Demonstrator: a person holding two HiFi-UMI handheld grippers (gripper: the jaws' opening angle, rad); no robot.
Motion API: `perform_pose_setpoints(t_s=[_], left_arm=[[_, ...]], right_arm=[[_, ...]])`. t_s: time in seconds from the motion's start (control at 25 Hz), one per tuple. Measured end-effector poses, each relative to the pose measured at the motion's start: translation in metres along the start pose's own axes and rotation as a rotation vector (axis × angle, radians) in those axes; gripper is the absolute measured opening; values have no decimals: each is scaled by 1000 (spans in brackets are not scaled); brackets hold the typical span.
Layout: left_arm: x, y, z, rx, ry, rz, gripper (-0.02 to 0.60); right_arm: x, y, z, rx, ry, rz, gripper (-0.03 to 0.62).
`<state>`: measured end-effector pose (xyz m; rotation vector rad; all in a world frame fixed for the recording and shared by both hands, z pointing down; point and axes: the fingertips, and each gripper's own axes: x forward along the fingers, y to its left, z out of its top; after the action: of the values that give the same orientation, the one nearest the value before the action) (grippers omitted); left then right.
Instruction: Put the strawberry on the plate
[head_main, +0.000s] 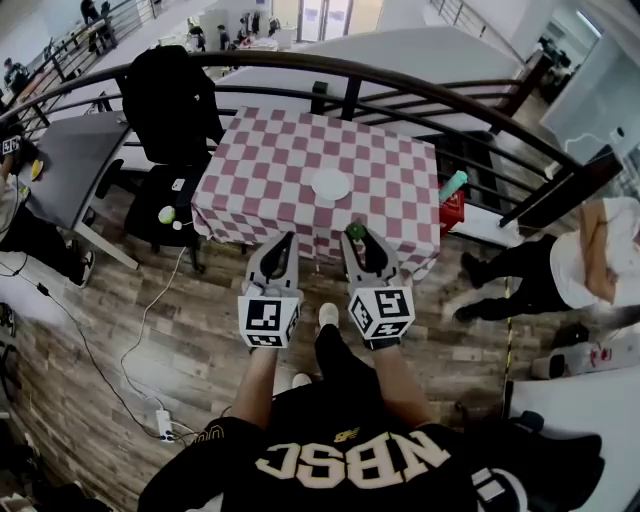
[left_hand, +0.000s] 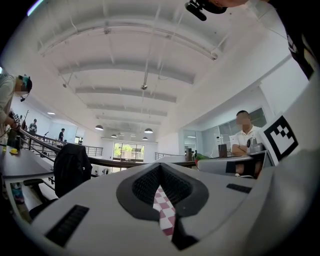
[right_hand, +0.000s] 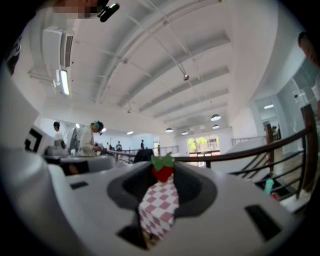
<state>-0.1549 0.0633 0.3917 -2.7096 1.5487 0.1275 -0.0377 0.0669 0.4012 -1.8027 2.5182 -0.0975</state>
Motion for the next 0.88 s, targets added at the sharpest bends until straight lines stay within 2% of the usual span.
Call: perform_pose_setpoints(t_s=[0.2, 0.48, 0.68, 0.88], left_arm=[[65, 16, 7, 35, -11, -3, 15], [175, 1, 7, 83, -16, -20, 15], [234, 24, 11, 81, -8, -32, 15], [275, 15, -4, 74, 28, -71, 14]], right_arm=[[56, -34, 13, 15, -40, 40, 143], [126, -139, 26, 67, -54, 38, 143], [184, -152, 42, 47, -63, 93, 143], [212, -170, 36, 21, -48, 204, 143]])
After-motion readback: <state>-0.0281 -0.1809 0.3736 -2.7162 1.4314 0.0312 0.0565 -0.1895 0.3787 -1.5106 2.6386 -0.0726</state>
